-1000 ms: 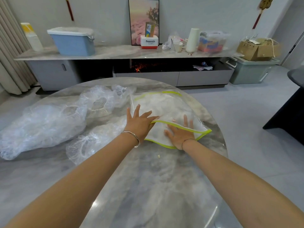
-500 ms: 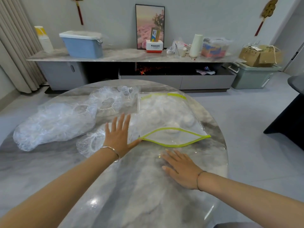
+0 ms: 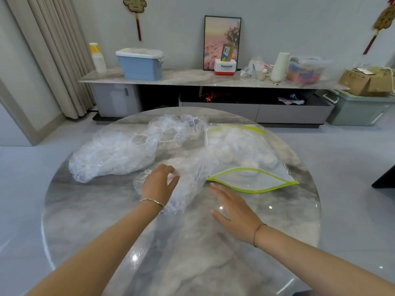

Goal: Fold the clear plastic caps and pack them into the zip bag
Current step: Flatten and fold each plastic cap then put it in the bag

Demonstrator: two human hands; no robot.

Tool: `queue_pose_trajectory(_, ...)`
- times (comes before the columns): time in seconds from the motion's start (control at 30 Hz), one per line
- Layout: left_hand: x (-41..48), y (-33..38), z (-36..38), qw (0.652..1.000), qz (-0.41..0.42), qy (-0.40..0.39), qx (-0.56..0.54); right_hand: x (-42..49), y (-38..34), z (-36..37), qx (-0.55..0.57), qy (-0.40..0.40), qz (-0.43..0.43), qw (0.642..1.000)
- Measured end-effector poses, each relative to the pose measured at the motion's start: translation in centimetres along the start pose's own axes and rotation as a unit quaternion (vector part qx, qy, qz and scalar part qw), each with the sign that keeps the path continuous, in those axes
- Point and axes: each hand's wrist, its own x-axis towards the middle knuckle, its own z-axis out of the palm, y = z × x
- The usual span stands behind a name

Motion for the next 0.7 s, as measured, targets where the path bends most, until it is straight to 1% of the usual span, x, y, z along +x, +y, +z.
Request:
queue_pose_trajectory(0.03,-0.1,0.7,-0.5,0.999,0.045,0.019,-0.011,0.2,-0.2,-0.3,-0.002,0.05,-0.029,0.998)
queue_pose_trajectory(0.1,-0.7,2.0,-1.4,0.989,0.145,0.012,-0.011,0.5,-0.7,-0.8,-0.042,0.137,-0.091,0.986)
queue_pose_trajectory(0.13,-1.3,2.7,-1.6,0.983,0.185,-0.005,-0.006,0.6,-0.8,-1.1,-0.069,0.152,-0.109,0.98)
queue_pose_trajectory(0.2,-2.6,3.5,-1.6,0.967,0.25,-0.049,0.012,0.7,-1.0,-1.3,-0.122,0.153,-0.128,0.972)
queue_pose_trajectory(0.3,-4.4,3.1,-0.7,0.938,0.326,-0.113,0.042,0.5,-0.6,-0.5,-0.197,0.138,-0.123,0.963)
queue_pose_trajectory(0.37,-5.3,2.9,-0.5,0.93,0.33,-0.159,0.043,0.3,0.4,0.5,-0.198,0.13,-0.103,0.966)
queue_pose_trajectory(0.47,-6.5,2.1,-0.4,0.93,0.271,-0.242,0.059,-0.5,2.1,1.7,-0.178,0.094,-0.092,0.975)
queue_pose_trajectory(0.53,-6.8,1.0,-0.2,0.922,0.249,-0.277,0.108,-0.9,3.2,2.0,-0.159,0.093,-0.104,0.977)
queue_pose_trajectory(0.57,-7.0,0.4,-0.1,0.917,0.256,-0.275,0.132,-1.2,3.5,2.0,-0.155,0.093,-0.111,0.977)
queue_pose_trajectory(0.63,-7.5,-0.6,0.3,0.916,0.284,-0.234,0.157,-1.7,4.0,1.9,-0.17,0.089,-0.132,0.973)
queue_pose_trajectory(0.7,-8.0,-1.1,0.7,0.923,0.285,-0.205,0.156,-2.4,4.0,1.6,-0.194,0.078,-0.154,0.966)
